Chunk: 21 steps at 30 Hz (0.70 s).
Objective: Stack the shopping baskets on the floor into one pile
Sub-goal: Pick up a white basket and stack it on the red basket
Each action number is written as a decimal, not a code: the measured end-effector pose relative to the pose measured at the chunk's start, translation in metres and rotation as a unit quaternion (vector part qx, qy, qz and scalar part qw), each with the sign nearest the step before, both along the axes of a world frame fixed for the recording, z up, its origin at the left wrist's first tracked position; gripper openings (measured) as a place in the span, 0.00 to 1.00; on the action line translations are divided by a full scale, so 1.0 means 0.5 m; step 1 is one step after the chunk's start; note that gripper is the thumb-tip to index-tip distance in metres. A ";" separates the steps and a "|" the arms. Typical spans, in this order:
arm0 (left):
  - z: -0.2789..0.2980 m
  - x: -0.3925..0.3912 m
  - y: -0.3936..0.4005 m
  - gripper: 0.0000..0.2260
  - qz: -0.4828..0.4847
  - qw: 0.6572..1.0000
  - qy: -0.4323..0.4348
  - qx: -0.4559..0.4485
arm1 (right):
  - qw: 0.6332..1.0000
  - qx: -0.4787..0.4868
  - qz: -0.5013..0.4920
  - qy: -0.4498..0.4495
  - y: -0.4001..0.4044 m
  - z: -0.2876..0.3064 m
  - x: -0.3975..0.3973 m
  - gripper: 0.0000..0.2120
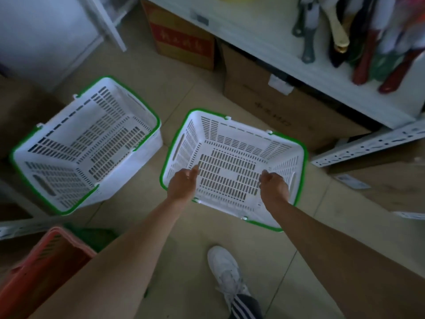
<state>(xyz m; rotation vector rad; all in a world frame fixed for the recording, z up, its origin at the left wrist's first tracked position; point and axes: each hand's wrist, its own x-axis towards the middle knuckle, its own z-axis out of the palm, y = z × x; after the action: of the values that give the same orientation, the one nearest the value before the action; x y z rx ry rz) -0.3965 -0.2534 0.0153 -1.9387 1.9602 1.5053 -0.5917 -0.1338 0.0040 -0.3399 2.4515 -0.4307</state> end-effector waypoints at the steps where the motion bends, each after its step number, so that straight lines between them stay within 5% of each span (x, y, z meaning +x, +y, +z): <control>1: 0.001 -0.015 -0.010 0.29 -0.017 1.000 -0.018 -0.009 | 1.000 0.001 -0.011 0.000 0.004 -0.004 -0.017 0.25; 16: -0.090 -0.096 -0.160 0.26 -0.025 0.963 -0.182 -0.198 | 0.967 0.052 -0.235 0.080 0.022 -0.078 -0.110 0.19; 21: -0.126 -0.081 -0.192 0.32 0.028 0.971 -0.198 -0.133 | 0.963 0.053 -0.260 0.041 0.033 -0.122 -0.127 0.24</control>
<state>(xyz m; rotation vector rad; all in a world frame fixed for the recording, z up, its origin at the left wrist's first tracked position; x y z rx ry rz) -0.4369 -0.3495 -0.0479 -2.1961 2.0121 0.8040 -0.6549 -0.1172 -0.0570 0.3502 2.6183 -0.5045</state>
